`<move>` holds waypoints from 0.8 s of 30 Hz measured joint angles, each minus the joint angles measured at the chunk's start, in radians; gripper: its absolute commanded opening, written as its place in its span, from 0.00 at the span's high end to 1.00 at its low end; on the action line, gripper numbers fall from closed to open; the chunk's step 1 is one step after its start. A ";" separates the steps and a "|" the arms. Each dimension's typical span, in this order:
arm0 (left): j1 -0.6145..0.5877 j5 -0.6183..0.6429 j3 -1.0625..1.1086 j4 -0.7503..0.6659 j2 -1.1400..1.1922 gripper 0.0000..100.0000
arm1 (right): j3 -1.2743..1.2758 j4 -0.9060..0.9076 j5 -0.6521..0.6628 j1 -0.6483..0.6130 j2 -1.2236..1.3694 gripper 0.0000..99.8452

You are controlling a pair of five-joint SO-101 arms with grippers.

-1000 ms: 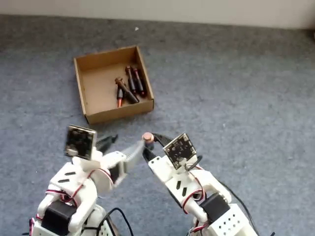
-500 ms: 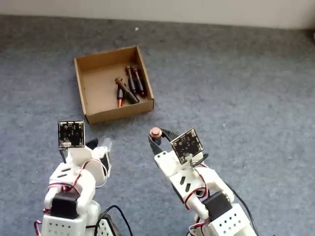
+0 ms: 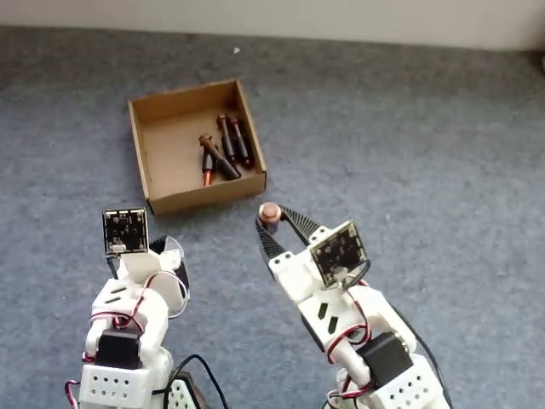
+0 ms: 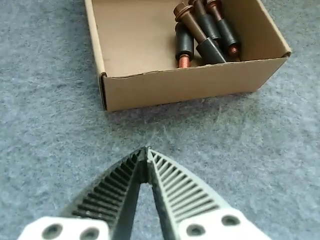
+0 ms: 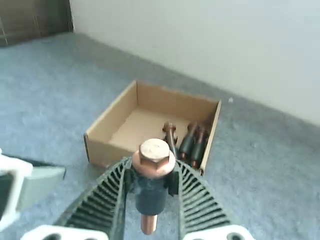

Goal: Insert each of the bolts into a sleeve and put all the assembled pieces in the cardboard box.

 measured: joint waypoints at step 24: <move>0.000 -0.077 0.000 -0.008 0.000 0.99 | -0.839 -0.018 0.000 0.110 1.177 1.00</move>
